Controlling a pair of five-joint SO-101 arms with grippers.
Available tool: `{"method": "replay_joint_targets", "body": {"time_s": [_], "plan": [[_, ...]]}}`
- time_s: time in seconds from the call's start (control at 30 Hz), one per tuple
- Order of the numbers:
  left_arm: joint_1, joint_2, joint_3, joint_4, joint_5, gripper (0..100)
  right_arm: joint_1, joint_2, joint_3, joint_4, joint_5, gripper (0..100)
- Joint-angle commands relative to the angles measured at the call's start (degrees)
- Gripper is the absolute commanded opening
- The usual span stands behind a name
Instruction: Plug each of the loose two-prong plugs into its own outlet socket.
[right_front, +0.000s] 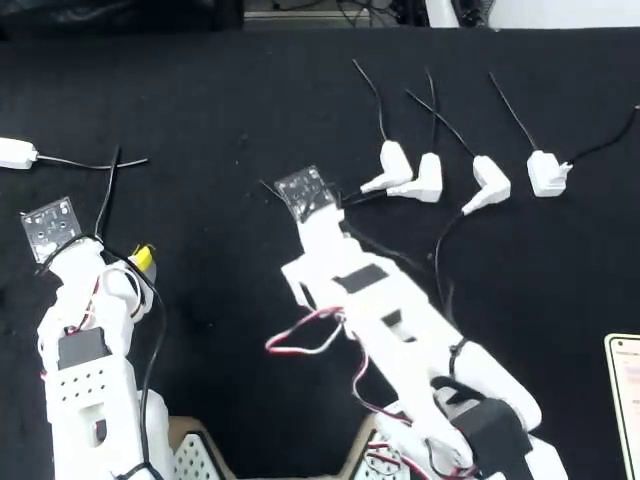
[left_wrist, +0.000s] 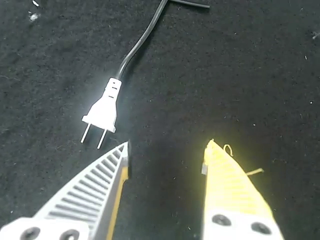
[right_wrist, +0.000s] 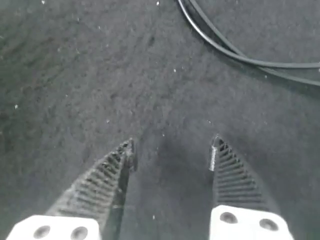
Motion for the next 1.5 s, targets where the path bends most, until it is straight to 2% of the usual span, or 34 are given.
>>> {"method": "replay_joint_targets", "body": {"time_s": [0.0, 0.07, 0.13, 0.23, 0.3, 0.43, 0.6, 0.87, 1.03, 1.1, 1.47], "plan": [[0.40, -0.09, -2.33, -0.44, -0.26, 25, -0.79, -2.59, 0.13, -3.25, 0.09, 22.3], [0.13, -0.09, -6.29, 2.11, -0.35, 25, -0.79, -2.59, 0.13, -3.25, 0.09, 22.3], [-0.84, -0.09, -12.88, 8.09, -0.88, 25, -0.79, -2.42, 0.22, -3.25, 0.09, 22.3], [-2.24, 0.62, -24.84, 17.49, -5.54, 25, -0.79, -2.15, 0.22, -3.25, 0.09, 22.3], [-3.21, 2.73, -31.69, 20.48, -8.44, 25, -0.88, -2.15, 0.22, -3.25, 0.09, 22.3], [-6.99, 13.45, -42.51, 22.24, -11.08, 25, -1.05, -2.15, 0.22, -3.25, 0.09, 22.3], [-10.86, 34.46, -54.99, 21.10, -11.16, 25, -1.05, -2.15, 0.22, -3.25, 0.09, 22.3], [-11.03, 64.88, -77.41, 21.19, 0.26, 25, -1.05, -2.15, 0.22, -3.25, 0.09, 22.3], [-10.77, 80.97, -89.89, 21.19, 15.82, 25, -1.05, -2.15, 0.22, -3.25, 0.09, 22.3], [-10.77, 87.03, -94.64, 21.36, 19.87, 25, -1.05, -2.15, 0.22, -3.25, 0.09, 22.3], [-12.18, 110.07, -116.97, 21.54, 23.65, 30, -0.88, -2.15, 0.22, -3.25, 0.18, 22.3]]}}
